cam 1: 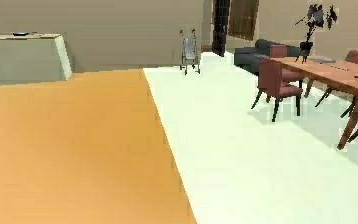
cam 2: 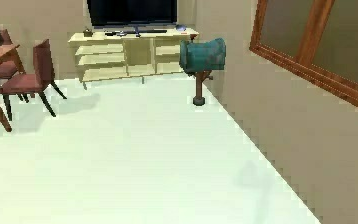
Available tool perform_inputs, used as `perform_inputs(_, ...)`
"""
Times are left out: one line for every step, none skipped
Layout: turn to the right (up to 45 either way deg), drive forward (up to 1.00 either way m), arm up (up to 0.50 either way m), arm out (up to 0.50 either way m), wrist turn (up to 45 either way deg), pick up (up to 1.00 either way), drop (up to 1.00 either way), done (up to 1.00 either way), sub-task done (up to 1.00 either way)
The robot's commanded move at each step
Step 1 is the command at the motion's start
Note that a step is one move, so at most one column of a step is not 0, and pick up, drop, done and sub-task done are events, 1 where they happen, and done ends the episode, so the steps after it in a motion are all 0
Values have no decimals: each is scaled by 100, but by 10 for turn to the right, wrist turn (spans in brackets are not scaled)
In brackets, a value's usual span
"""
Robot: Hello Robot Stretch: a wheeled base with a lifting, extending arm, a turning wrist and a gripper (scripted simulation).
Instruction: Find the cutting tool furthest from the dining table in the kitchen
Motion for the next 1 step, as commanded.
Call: perform_inputs(-90,0,0,0,0,0,0,0,0)
